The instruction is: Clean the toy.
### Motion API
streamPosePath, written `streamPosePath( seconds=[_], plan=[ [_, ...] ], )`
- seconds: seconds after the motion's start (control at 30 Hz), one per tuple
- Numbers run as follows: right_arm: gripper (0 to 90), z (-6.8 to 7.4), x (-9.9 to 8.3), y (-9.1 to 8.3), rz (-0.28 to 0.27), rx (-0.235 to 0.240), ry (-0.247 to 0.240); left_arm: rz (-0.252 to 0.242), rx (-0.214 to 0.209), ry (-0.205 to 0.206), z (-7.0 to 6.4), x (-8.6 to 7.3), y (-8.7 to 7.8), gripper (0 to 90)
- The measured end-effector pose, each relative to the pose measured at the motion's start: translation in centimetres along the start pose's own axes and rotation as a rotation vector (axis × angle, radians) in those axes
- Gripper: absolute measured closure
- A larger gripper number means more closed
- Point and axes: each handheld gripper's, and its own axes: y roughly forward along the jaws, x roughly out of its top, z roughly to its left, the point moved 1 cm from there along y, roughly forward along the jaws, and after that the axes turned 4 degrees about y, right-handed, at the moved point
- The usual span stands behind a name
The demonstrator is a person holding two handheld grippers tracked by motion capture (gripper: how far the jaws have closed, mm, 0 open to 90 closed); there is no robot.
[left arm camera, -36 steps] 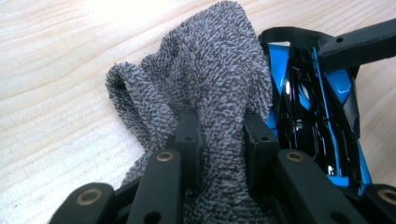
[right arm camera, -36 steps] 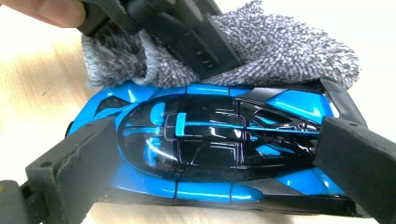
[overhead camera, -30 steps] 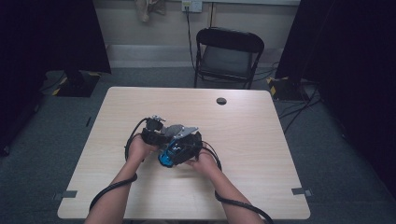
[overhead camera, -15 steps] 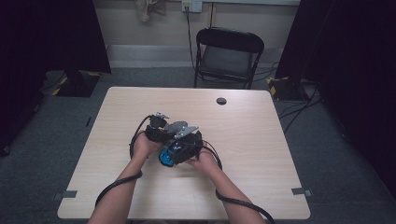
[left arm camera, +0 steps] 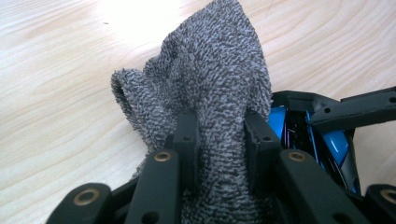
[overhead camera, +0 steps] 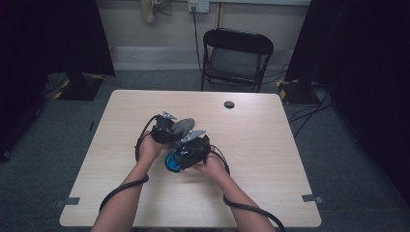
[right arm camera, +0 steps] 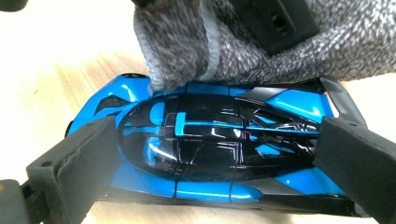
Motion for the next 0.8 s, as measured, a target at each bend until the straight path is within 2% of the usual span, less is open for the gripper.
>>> streamPosePath(
  seconds=[0.23,0.37,0.47,0.57,0.67,0.8],
  plan=[
    [2.1,-0.7,0.0,-0.2,0.015,0.018,0.012,0.016,-0.003,-0.024,0.2,-0.3,-1.0,69.4],
    [7.2,-0.9,0.1,-0.5,0.02,0.03,-0.007,0.023,-0.014,-0.034,0.3,-0.4,-1.4,68.4],
    [14.9,-1.3,0.0,-0.9,0.019,0.046,-0.016,0.02,-0.015,-0.042,0.4,-0.5,-1.9,68.0],
    [15.1,-1.6,-0.1,-1.6,0.012,0.06,-0.038,0.023,-0.004,-0.03,0.4,-0.3,-2.5,66.7],
    [15.4,-2.0,-0.1,-2.5,-0.015,0.074,-0.035,0.006,-0.006,-0.032,0.1,0.0,-3.3,65.1],
    [15.3,-2.6,0.1,-4.0,-0.023,0.054,-0.048,-0.011,-0.02,-0.026,-0.5,0.7,-4.4,63.2]
  ],
)
